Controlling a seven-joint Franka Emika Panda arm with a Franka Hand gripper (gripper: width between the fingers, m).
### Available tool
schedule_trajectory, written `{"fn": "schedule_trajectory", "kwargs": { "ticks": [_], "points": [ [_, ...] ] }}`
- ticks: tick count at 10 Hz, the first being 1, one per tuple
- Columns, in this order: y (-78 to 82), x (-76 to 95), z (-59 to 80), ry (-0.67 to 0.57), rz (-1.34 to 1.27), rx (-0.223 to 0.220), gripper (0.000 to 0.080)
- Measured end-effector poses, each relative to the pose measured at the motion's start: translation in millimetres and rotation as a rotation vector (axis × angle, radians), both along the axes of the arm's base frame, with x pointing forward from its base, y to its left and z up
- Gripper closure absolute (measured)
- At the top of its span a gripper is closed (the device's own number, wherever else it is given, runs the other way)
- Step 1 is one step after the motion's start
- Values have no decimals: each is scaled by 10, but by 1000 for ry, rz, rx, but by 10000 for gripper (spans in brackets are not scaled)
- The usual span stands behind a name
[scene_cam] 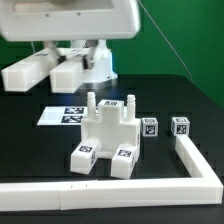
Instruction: Assemble chair
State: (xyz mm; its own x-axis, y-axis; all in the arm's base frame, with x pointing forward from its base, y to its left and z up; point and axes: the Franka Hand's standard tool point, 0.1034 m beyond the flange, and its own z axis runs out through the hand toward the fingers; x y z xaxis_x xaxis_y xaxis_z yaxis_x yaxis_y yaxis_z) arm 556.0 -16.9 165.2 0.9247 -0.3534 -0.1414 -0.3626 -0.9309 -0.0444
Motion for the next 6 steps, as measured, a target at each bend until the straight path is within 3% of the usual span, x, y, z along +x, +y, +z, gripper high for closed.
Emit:
{"fn": "schedule_trajectory", "kwargs": {
  "ticks": [1,4,5,6],
  "points": [
    [45,6,-94,2,-7,5,515],
    [36,2,-121,7,-5,4,515],
    [49,19,-118,-4,-4,-14,515],
    [173,45,-89,-41,23,-50,515]
  ]
}}
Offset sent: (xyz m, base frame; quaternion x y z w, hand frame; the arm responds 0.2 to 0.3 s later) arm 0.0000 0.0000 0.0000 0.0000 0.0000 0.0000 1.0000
